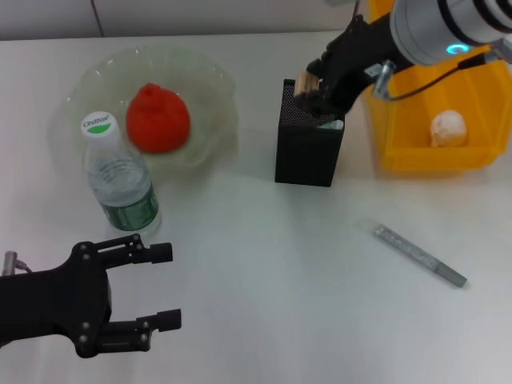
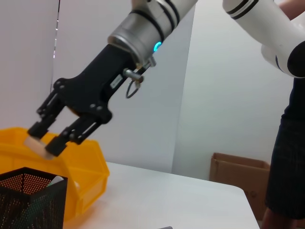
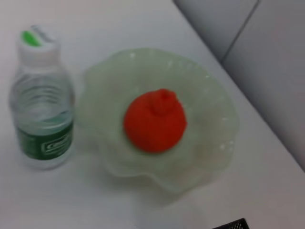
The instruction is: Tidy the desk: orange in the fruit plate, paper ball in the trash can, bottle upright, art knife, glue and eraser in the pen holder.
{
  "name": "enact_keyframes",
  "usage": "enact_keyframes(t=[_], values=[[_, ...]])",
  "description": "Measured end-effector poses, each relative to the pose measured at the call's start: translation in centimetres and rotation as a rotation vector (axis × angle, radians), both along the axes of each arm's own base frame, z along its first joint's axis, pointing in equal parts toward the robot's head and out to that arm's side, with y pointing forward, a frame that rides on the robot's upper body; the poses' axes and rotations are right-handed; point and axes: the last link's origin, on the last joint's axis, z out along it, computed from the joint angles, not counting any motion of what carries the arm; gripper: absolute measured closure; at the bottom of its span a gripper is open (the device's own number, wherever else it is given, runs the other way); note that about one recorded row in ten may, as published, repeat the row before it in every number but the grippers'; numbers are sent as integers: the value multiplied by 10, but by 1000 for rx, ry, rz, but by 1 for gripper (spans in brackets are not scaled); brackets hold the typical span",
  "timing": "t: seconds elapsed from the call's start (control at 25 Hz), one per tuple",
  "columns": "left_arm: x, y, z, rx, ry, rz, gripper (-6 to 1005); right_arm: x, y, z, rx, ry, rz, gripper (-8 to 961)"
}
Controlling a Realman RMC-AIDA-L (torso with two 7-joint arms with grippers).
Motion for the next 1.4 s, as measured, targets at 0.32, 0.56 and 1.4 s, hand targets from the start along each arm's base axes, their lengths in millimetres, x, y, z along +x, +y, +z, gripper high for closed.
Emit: enact_keyframes(t=[0.32,0.56,1.4], values=[[1,1,0,-4,-2,-5,215,1,4,-4,4,2,-3,496],[2,2,0,-4,-1,-5,215,6,-3,3,-15,-6,-57,442],[6,7,0,-8,-5,-20,214,103,-31,-28,-155,-206,-488,467]])
